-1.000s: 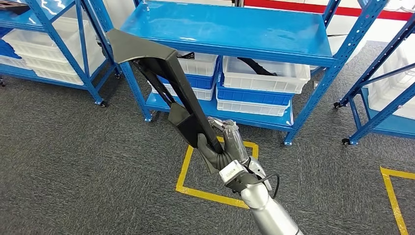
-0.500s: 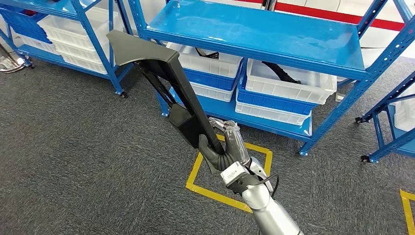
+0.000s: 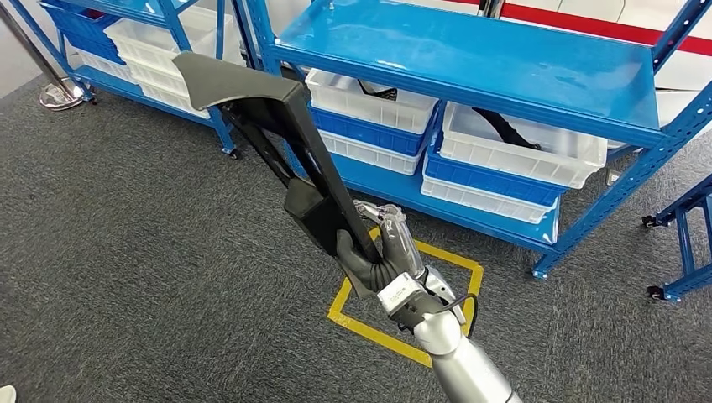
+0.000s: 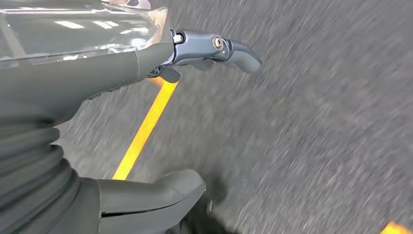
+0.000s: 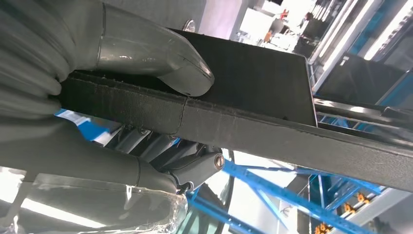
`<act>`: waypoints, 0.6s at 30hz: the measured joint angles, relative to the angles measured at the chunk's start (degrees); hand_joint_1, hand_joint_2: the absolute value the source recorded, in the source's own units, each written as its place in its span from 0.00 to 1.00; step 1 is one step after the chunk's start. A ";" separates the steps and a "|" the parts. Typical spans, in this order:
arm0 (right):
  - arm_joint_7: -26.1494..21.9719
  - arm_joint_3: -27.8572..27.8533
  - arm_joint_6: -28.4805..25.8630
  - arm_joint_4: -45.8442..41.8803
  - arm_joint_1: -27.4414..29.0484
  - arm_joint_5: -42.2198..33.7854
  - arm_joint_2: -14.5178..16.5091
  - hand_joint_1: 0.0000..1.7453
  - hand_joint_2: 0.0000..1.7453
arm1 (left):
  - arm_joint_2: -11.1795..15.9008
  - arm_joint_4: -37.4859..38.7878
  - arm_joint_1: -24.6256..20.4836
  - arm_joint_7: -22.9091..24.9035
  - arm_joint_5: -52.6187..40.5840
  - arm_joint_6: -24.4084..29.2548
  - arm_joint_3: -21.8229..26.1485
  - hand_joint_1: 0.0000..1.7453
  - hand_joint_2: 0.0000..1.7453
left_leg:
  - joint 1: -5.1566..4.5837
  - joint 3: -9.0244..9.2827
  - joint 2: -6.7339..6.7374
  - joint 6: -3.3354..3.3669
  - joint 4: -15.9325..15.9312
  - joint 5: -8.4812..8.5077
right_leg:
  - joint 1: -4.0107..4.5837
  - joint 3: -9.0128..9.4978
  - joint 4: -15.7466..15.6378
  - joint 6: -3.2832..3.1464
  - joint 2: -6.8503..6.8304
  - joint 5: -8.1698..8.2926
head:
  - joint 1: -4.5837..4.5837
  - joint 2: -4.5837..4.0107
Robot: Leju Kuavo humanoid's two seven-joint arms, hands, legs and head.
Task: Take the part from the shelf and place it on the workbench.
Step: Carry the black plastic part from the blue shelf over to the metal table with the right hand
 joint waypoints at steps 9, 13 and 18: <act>-0.07 -0.35 1.65 0.77 -1.04 -0.25 0.70 1.00 1.00 | 0.33 0.01 0.21 8.84 0.35 -2.91 2.25 0.00 1.00 | -0.16 2.76 -1.44 2.71 -6.80 2.44 | 0.37 -4.42 9.46 0.35 1.51 -4.95 | 0.28 0.00; 0.04 -0.68 1.96 1.28 -1.00 -0.12 0.54 1.00 1.00 | 0.13 0.02 0.40 9.78 0.54 -3.62 2.70 0.00 1.00 | -0.07 2.74 -3.36 2.61 -6.64 2.49 | -0.04 -6.62 13.72 1.63 2.14 -5.28 | 0.34 0.00; 0.54 -0.82 2.23 1.32 -0.99 0.70 0.68 1.00 1.00 | -0.18 0.02 0.55 9.56 0.63 -4.67 3.38 0.00 1.00 | -0.19 2.07 -5.35 1.07 -5.35 2.04 | -0.57 -0.37 0.30 2.23 3.71 -0.14 | 0.27 0.00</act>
